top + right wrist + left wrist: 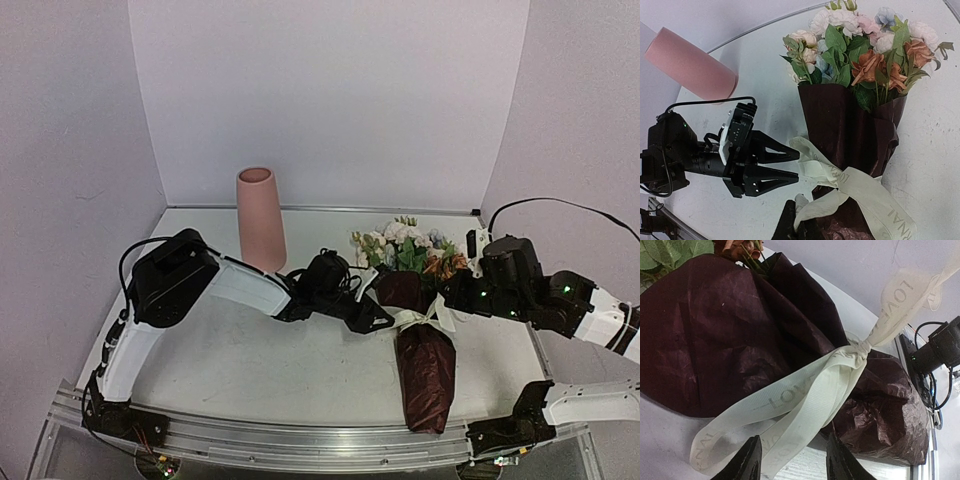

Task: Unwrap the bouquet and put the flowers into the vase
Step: Move the fake flower to the center of the board.

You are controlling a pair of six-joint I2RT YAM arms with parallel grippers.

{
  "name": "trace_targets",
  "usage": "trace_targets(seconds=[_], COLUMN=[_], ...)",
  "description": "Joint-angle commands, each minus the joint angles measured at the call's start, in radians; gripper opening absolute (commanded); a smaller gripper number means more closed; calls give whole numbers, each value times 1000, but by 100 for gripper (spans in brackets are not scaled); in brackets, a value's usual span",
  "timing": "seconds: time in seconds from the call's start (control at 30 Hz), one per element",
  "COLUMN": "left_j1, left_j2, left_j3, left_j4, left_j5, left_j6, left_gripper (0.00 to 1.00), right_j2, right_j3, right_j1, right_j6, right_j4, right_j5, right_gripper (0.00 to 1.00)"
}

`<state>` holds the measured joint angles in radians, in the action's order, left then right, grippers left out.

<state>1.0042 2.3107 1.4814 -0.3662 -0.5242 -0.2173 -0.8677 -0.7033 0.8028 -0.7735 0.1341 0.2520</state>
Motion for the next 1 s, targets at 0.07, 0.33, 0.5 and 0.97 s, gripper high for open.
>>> trace_targets(seconds=[0.07,0.33,0.5,0.97], left_j1=[16,17,17,17], left_j2=[37,47,25,-153], left_j3=[68,88,62,-110], left_j4=[-23,-23,-22,-22], left_j5=[-32,-30,-17,144], left_j6=[-7,-7,-13,8], left_gripper=[50,35,6,0], right_j2=[11,8,2,-72], right_j3=[2,4,5,58], right_j1=[-1,-1,-1,-1], right_j6=[9,7,2,-14], right_j4=[-4,-5,-5,-5], right_j5=[23,22,23,62], right_gripper=[0,0,0,0])
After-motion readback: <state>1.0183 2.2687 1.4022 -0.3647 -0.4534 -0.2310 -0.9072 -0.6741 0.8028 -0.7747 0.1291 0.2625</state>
